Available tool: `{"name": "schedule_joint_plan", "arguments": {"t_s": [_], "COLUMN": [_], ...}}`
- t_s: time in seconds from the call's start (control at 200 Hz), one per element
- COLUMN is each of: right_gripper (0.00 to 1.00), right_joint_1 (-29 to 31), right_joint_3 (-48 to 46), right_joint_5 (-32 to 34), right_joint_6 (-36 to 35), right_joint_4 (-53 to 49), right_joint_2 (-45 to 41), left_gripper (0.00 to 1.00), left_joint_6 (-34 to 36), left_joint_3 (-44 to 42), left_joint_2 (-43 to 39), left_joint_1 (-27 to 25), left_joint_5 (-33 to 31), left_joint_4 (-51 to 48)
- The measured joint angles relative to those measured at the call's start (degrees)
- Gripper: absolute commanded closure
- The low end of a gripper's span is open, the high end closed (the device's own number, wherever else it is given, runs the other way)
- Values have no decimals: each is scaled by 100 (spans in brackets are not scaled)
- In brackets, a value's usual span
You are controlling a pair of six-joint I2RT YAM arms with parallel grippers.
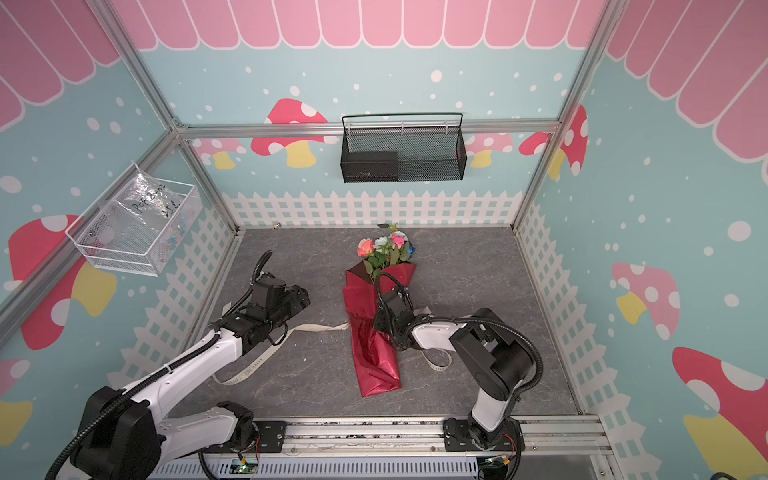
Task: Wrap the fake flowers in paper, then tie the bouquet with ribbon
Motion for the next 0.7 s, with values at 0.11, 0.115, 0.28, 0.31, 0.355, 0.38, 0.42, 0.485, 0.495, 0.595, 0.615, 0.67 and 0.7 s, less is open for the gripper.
{"name": "schedule_joint_plan", "arguments": {"t_s": [0.11,0.115,0.28,0.31,0.355,0.38,0.42,0.485,0.495,0.595,0.615,0.67,0.7], "right_gripper": [46,45,24,23,23,23,23,23,23,24,24,26,27], "right_joint_1": [31,31,33,33,35,35,35,35,35,17,2,-66,-138], "right_joint_3": [-50,-52,-181,-203,-254,-284,-341,-409,-415,-428,-428,-431,-431], "right_joint_5": [63,68,190,214,267,293,361,498,509,750,793,866,907], "right_joint_6": [24,20,-120,-149,-184,-190,-225,-308,-313,-498,-546,-684,-772], "right_joint_4": [20,20,-157,-205,-284,-334,-444,-704,-734,-1261,-1373,-1694,-1884], "right_joint_2": [-136,-144,-787,-914,-1121,-1239,-1438,-1781,-1821,-2374,-2494,-2802,-2966], "left_gripper": [14,14,12,11,10,10,9,9,9,8,8,8,9], "left_joint_6": [24,26,35,35,35,42,57,83,85,142,151,186,188], "left_joint_3": [-87,-94,-131,-131,-131,-131,-127,-125,-125,-109,-109,-109,-109], "left_joint_2": [-168,-181,-538,-592,-662,-699,-750,-815,-822,-907,-933,-1016,-1069], "left_joint_1": [81,85,214,240,280,304,348,435,452,667,728,887,973], "left_joint_5": [28,33,57,61,63,63,63,61,59,59,63,61,66], "left_joint_4": [-92,-101,-225,-243,-273,-299,-345,-444,-463,-675,-723,-855,-907]}}
